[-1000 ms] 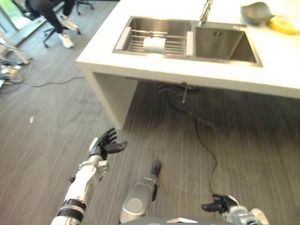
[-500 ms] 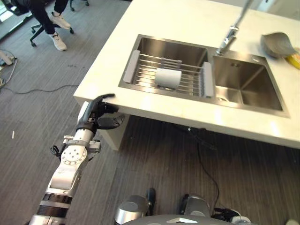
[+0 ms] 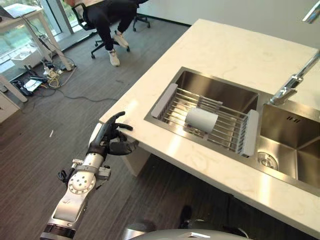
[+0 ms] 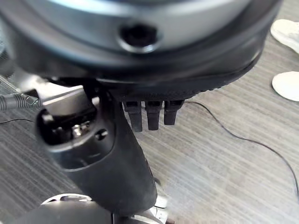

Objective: Place the dishes in the dishwasher.

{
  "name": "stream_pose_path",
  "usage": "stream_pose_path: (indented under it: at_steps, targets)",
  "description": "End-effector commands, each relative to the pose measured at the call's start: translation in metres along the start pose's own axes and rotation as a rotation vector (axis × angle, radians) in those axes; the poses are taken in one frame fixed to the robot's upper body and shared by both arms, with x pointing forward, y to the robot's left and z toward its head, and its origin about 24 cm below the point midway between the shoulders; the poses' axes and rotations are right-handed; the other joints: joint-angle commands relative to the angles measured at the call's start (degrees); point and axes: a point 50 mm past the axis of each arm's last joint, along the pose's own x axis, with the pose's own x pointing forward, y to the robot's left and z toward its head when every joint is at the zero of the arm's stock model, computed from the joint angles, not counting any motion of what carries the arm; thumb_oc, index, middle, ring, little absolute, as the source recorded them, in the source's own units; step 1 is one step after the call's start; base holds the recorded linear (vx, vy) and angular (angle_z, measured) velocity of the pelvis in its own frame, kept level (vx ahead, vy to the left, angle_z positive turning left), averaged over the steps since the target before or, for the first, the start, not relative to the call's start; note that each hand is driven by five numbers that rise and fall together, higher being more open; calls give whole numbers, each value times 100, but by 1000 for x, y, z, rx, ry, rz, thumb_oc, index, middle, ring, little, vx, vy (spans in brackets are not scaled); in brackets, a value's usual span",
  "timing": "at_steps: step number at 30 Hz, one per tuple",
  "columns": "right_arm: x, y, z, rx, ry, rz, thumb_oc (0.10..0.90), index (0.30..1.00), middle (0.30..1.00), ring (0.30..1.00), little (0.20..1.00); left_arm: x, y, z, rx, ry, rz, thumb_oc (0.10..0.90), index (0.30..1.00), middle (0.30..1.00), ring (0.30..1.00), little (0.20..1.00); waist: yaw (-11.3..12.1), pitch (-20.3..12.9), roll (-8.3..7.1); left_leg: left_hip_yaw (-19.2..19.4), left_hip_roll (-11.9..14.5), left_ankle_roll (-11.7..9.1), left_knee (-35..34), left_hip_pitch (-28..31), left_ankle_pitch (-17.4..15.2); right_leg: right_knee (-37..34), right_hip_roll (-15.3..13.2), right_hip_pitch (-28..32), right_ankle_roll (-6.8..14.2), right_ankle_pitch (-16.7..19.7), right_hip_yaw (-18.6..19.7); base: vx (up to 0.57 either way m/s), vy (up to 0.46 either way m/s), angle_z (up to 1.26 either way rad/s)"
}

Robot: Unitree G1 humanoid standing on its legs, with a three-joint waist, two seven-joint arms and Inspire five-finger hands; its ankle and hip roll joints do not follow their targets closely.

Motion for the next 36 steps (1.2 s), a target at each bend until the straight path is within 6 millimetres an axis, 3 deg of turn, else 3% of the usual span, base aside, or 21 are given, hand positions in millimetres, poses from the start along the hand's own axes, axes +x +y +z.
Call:
stream_pose_path:
  at_steps: [1, 5, 6, 7, 13, 20, 31, 36]
  targets:
    - [0, 6, 12, -37, -65, 25, 800, 900, 900, 900, 900, 29, 1, 177, -133, -872, 94, 800, 900, 900, 900, 900, -652, 256, 373, -185, 1202, -396, -990, 209, 695, -232, -75, 812, 614, -583, -286, 136, -34, -2]
    - [-1, 9, 5, -74, -51, 41, 800, 900, 900, 900, 900, 31, -8, 190, 106, -922, 98, 800, 900, 900, 900, 900, -678, 208, 485, -36, 1039, -324, -2044, 122, 363, -347, -123, 938, 736, -654, -252, 131, 50, -8]
    - [-1, 9, 5, -74, -51, 42, 800, 900, 900, 900, 900, 31, -9, 190, 109, -922, 99, 800, 900, 900, 900, 900, -665, 209, 474, -25, 1031, -319, -2102, 159, 382, -352, -131, 946, 741, -657, -244, 105, 121, -5]
    - [-2, 11, 13, -39, -101, 52, 800, 900, 900, 900, 900, 39, -20, 194, 333, -930, 32, 800, 900, 900, 900, 900, -765, 155, 571, 137, 1124, -360, -2607, 314, 521, -382, -112, 981, 802, -680, -212, 75, 91, -13]
    - [-3, 22, 0, -20, -56, 97, 800, 900, 900, 900, 900, 53, -27, 207, 548, -954, 4, 800, 900, 900, 900, 900, -875, -11, 697, 257, 1086, -347, -3361, 671, 759, -635, -87, 1005, 882, -474, -182, 41, 75, -26]
    - [-5, 21, -19, 12, -1, 79, 800, 900, 900, 900, 900, 60, -39, 206, 528, -931, -86, 800, 900, 900, 900, 900, -981, -152, 739, 381, 1100, -328, -3696, 987, 719, -881, -25, 1118, 959, -371, -178, 29, 43, -43]
    - [-5, 22, -16, 19, -6, 76, 800, 900, 900, 900, 900, 77, -44, 192, 470, -841, -78, 800, 900, 900, 900, 900, -1012, -255, 677, 588, 1111, -283, -3696, 1125, 566, -921, 19, 1068, 1036, -301, -43, 15, 28, -35]
    - [-3, 22, -8, 8, -27, 93, 800, 900, 900, 900, 900, 99, -44, 177, 558, -730, -69, 800, 900, 900, 900, 900, -1033, -319, 648, 779, 1156, -277, -3696, 1217, 433, -921, 67, 1042, 1119, -307, 60, 52, 38, -13]
